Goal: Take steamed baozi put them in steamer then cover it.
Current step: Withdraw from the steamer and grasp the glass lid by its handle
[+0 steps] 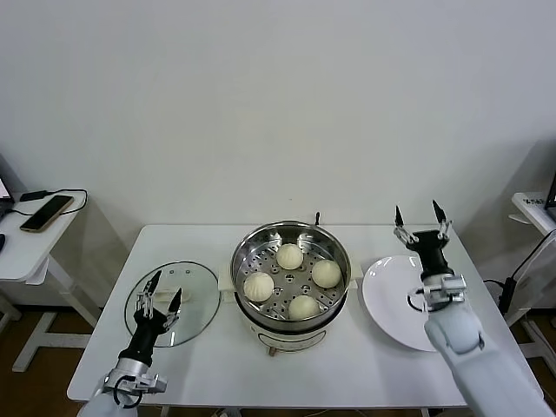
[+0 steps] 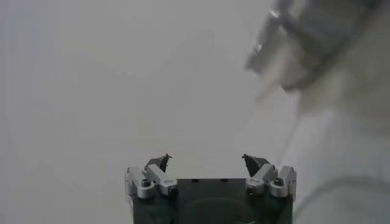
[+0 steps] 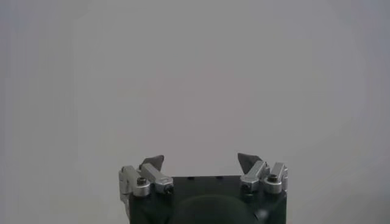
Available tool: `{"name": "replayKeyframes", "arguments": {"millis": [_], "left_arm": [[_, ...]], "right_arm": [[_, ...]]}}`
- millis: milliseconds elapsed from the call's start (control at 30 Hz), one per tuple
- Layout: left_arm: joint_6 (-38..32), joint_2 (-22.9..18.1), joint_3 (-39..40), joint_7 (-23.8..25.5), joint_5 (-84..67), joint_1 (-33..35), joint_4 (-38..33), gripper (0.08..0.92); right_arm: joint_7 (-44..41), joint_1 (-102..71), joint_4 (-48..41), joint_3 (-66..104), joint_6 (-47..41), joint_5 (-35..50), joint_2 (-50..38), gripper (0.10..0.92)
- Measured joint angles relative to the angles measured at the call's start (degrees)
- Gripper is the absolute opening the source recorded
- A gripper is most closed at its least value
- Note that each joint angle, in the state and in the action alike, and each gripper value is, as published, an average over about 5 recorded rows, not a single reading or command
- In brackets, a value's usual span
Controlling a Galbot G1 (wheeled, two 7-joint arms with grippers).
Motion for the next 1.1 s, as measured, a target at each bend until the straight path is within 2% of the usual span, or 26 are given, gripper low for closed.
{"name": "replayKeyframes", "arguments": {"millis": [467,1100], "left_arm": [[3.84,-0.18,-0.40,-1.93,16.15,-2.94,6.40,0.823],[5.41,-0.29,1.45,-0.91,22.33,-9.02,13.19,0.823]], "right_arm": [[-0.34,-10.53,0.05,7.55,1.09,-3.57,7.20,0.823],[-0.70,-14.71,0.00,10.59,1.74,-4.98,9.45,0.823]]}}
